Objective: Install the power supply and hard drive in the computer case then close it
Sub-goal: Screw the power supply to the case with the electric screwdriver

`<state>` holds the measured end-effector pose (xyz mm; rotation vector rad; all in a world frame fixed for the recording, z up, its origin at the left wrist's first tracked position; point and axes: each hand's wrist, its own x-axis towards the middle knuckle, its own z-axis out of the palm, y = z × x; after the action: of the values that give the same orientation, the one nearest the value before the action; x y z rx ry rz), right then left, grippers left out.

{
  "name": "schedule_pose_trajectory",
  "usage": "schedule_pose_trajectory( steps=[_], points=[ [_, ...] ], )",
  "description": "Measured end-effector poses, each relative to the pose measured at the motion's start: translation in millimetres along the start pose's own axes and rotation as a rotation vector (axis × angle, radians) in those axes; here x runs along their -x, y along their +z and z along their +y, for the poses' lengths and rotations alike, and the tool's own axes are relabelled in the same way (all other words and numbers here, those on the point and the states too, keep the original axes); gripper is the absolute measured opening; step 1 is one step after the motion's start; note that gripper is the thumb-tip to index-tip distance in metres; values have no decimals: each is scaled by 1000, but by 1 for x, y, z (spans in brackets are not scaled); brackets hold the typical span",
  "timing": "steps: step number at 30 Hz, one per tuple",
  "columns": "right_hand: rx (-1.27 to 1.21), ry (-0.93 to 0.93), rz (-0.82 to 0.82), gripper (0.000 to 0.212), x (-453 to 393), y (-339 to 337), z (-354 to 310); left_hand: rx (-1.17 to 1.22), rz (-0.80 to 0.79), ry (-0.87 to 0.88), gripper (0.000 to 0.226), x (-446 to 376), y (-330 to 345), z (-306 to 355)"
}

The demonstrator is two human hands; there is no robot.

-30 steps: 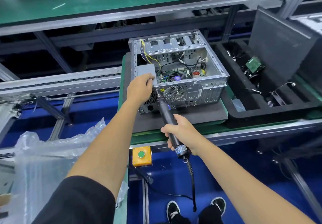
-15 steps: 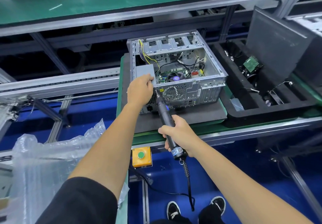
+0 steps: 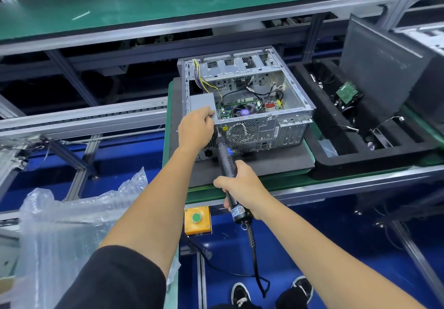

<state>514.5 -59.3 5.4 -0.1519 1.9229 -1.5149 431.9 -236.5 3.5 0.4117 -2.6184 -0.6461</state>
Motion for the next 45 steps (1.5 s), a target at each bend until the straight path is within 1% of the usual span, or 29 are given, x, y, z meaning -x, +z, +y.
schedule_pose_trajectory(
  steps=[7,11,14,17,20,22,23,25,28,30,34,35,37,38,40,42,44,45],
  points=[
    [-29,9,-10,32,6,-6,-6,26,10,-5,33,1,0,1],
    [-40,-2,-50,32,13,-12,-14,134,-33,-116,30,-8,-5,2],
    [-73,-48,-77,30,15,-18,-24,291,-12,-198,26,-14,-13,9],
    [-94,-116,-59,26,11,-31,-40,503,27,-263,16,-21,-20,28],
    [-98,-187,-30,26,7,-53,-55,699,-40,-287,26,-33,-25,57],
    [-103,-217,-21,28,4,-72,-63,774,-88,-279,34,-41,-22,78],
    [-107,-226,-19,31,2,-82,-67,812,-102,-291,33,-46,-20,91],
    [-107,-248,-12,35,-1,-103,-74,906,-124,-334,23,-56,-12,115],
    [-110,-294,12,28,-11,-137,-81,1010,-156,-386,20,-75,6,150],
    [-112,-312,24,29,-19,-163,-84,1001,-159,-389,23,-89,25,170],
    [-113,-316,31,28,-42,-225,-84,959,-143,-339,36,-114,69,215],
    [-116,-302,34,32,-48,-243,-83,927,-148,-336,36,-122,83,227],
    [-135,-267,40,48,-63,-280,-79,875,-162,-308,30,-139,110,252],
    [-142,-251,46,53,-71,-300,-76,860,-164,-295,32,-148,124,265],
    [-141,-226,62,57,-87,-339,-68,801,-170,-284,36,-161,155,289],
    [-118,-183,89,64,-102,-375,-57,715,-187,-292,34,-170,186,309],
    [-89,-118,110,69,-114,-404,-44,595,-243,-303,29,-175,215,320],
    [-85,-91,110,67,-120,-417,-37,542,-288,-302,26,-177,230,322]
  ],
)
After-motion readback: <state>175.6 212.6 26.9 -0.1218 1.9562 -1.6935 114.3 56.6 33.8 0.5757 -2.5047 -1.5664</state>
